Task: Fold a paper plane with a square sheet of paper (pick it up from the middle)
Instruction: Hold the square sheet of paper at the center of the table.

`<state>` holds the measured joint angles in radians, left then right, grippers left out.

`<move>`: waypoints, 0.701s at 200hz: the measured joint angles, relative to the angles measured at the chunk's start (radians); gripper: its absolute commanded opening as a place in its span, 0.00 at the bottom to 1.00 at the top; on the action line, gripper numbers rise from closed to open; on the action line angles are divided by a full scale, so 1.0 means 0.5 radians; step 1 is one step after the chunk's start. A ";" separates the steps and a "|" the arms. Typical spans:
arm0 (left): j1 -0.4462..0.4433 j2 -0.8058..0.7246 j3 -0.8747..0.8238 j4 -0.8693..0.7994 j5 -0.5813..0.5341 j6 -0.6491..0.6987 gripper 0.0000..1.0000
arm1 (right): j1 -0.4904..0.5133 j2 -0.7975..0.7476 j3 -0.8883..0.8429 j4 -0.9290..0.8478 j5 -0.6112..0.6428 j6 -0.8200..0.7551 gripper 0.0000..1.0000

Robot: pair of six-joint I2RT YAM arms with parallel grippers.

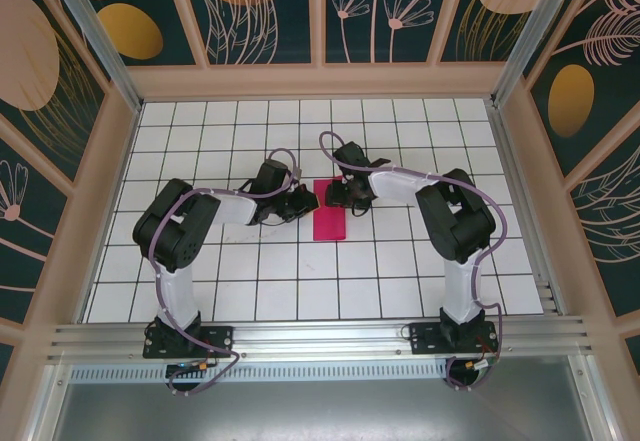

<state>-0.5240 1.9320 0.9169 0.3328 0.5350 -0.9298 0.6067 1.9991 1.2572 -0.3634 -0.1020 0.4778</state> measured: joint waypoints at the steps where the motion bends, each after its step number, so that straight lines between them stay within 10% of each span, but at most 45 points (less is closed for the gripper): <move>1: 0.000 0.000 0.000 0.000 0.000 -0.001 0.09 | 0.000 0.000 0.000 -0.001 0.001 0.000 0.56; 140: -0.002 0.073 0.074 -0.134 -0.001 0.002 0.07 | 0.000 0.008 0.011 -0.014 0.001 0.007 0.56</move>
<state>-0.5251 1.9686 0.9539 0.2661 0.5346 -0.9291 0.6067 2.0029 1.2629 -0.3706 -0.1017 0.4812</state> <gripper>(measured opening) 0.070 0.561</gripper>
